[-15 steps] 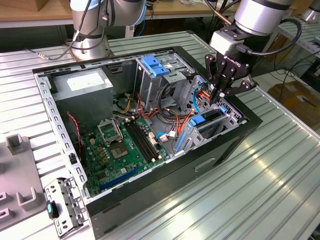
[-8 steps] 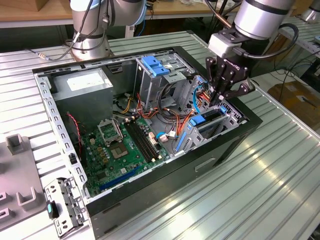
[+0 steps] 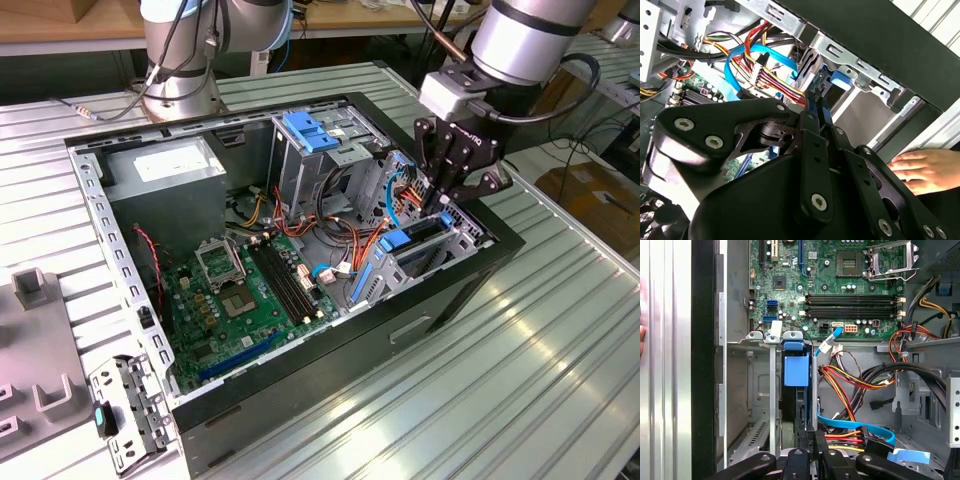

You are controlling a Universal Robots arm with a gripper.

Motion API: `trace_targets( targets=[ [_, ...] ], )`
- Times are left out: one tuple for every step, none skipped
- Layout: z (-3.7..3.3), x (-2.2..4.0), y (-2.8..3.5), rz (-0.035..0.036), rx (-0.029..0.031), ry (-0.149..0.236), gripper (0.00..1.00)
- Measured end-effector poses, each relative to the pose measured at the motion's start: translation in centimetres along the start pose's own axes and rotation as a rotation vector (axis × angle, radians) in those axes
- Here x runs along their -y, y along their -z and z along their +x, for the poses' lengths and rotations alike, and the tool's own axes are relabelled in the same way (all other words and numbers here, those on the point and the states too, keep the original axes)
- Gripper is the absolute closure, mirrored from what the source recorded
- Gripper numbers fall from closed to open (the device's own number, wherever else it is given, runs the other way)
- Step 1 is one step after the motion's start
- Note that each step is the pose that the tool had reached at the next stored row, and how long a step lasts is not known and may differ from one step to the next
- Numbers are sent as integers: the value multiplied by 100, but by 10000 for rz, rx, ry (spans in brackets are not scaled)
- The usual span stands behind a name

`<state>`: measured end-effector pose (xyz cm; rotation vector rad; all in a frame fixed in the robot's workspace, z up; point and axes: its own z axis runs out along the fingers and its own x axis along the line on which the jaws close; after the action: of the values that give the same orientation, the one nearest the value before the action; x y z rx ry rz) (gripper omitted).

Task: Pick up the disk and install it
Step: 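Insert the first disk wire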

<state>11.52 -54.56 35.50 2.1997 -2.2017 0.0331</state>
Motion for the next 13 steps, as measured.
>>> trace_targets(
  targets=[
    [12, 1, -3, 0, -1, 0, 84],
    [23, 1, -5, 0, -1, 6, 84],
    [37, 1, -9, 1, -2, 45, 84],
    [56, 1, -18, 4, 0, 117, 84],
    [60, 3, -31, 5, 1, 149, 84],
    [58, 10, -36, 6, -4, 151, 84],
    [42, 12, -43, 6, -1, 126, 84],
    [41, 12, -45, 4, -1, 99, 84],
    [41, 12, -45, 3, -2, 76, 84],
    [40, 13, -47, 2, -2, 42, 84],
    [40, 13, -49, 2, -2, 30, 84],
    [40, 13, -54, 1, 1, 26, 84],
    [40, 13, -59, 1, 1, 22, 84]
  ],
)
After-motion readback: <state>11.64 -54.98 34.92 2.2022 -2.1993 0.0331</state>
